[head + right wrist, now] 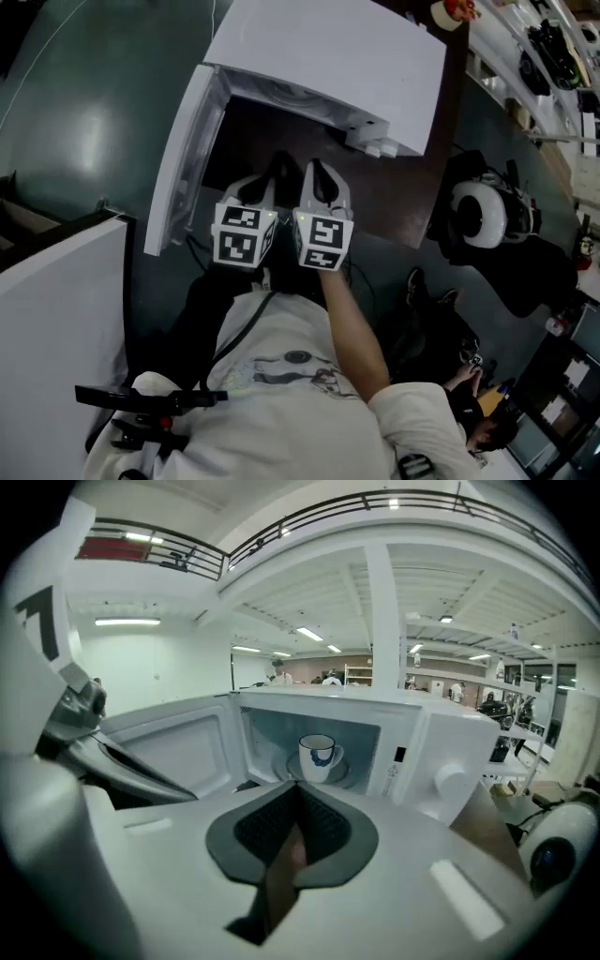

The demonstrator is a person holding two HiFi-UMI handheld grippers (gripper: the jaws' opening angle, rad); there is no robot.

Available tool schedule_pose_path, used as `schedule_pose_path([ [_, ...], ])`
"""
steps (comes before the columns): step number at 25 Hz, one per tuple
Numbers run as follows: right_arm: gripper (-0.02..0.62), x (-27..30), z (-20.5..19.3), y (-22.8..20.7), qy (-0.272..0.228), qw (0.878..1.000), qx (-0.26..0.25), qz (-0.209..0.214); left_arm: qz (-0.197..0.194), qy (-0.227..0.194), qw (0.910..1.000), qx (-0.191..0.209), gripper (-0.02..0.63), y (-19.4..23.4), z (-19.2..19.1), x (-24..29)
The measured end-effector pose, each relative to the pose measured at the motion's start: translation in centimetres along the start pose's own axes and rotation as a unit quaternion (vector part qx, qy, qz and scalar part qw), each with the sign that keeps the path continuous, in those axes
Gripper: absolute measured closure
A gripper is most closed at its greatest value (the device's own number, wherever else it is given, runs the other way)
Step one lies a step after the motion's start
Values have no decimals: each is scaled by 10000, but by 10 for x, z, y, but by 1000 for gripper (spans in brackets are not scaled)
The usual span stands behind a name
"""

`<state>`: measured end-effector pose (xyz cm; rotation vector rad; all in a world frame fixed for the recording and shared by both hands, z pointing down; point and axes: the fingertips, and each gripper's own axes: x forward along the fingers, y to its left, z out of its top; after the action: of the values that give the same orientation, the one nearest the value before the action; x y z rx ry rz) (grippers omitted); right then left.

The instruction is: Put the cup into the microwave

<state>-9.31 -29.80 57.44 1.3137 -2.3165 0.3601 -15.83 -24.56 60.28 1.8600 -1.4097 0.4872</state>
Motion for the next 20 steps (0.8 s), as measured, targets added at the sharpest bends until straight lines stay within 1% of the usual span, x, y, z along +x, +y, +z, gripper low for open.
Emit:
schedule_pose_path([
  [5,594,-46,8,0,-263,9995,112,-113,-35,-354,9986,395,607,-27,13,-18],
  [9,594,-76,5,2,-392,9992,97,-53,-93,-686,9954,661,607,-54,18,-36],
  [13,594,-113,-3,5,-606,9981,91,49,-104,-1057,9902,905,607,-80,15,-60],
  [15,594,-140,-10,4,-730,9972,131,63,21,-1246,9872,994,607,-91,7,-80],
  [17,594,-178,-19,2,-823,9963,223,65,227,-1379,9856,947,607,-104,-10,-107],
  [20,594,-242,-31,-2,-1026,9940,376,-68,373,-1488,9837,943,607,-128,-37,-145],
])
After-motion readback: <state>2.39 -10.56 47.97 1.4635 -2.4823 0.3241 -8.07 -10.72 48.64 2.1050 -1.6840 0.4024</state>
